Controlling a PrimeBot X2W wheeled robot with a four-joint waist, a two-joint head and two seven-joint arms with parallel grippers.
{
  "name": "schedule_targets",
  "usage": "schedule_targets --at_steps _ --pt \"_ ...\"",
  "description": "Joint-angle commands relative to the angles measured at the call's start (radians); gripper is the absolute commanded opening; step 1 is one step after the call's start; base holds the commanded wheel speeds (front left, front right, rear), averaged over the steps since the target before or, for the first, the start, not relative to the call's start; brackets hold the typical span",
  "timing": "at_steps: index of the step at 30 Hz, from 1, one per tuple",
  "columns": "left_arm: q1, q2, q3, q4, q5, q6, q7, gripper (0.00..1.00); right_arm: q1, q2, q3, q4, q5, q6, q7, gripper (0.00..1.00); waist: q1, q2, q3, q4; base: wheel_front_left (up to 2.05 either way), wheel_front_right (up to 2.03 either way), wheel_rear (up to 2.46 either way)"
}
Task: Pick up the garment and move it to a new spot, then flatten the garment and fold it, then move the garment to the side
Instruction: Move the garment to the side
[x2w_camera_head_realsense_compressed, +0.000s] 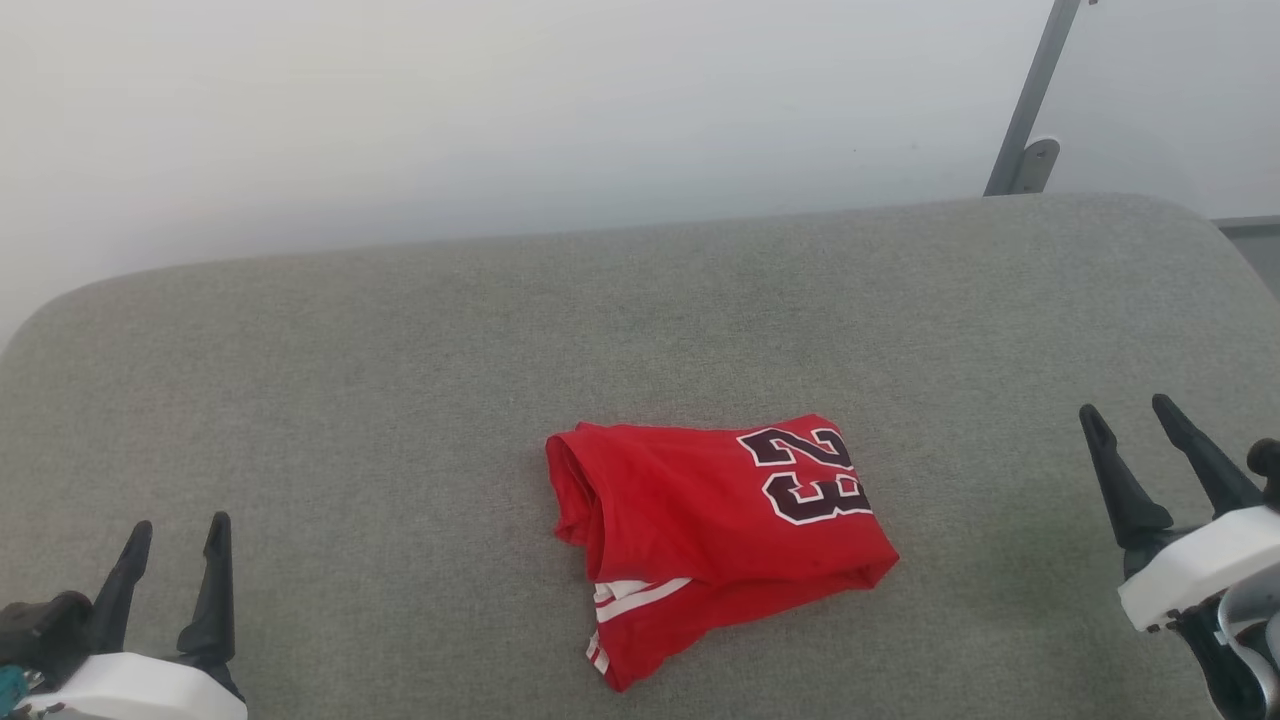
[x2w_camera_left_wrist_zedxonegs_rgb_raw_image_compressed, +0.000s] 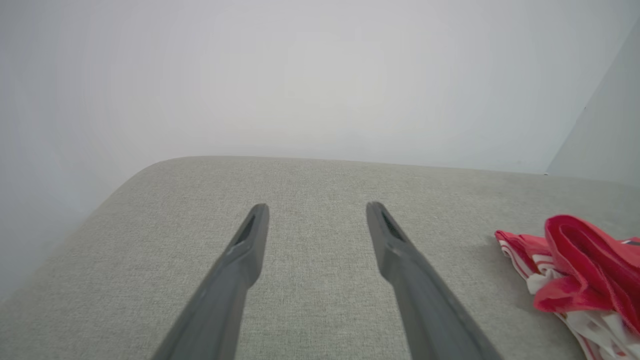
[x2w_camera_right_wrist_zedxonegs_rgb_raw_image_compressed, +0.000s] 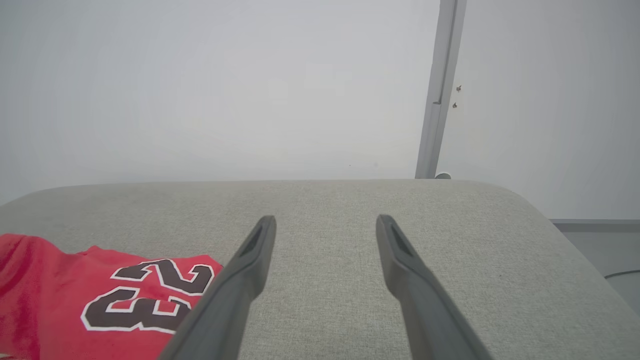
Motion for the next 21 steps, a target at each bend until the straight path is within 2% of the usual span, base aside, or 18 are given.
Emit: schedule_targets --at_steps 1,21 --pt "0.012 0.005 0.003 -0.001 0.011 -0.003 -0.004 1.00 0.006 0.004 0.001 0.000 -0.001 0.000 -0.008 1.00 0.0000 0.0000 -0.001 0.000 0.00 0.00 0.00" --pt "0.007 0.000 -0.004 0.004 0.007 -0.003 -0.004 1.00 0.026 0.012 -0.009 0.023 0.006 0.000 -0.039 1.00 0.0000 0.0000 0.004 -0.006 0.00 0.00 0.00"
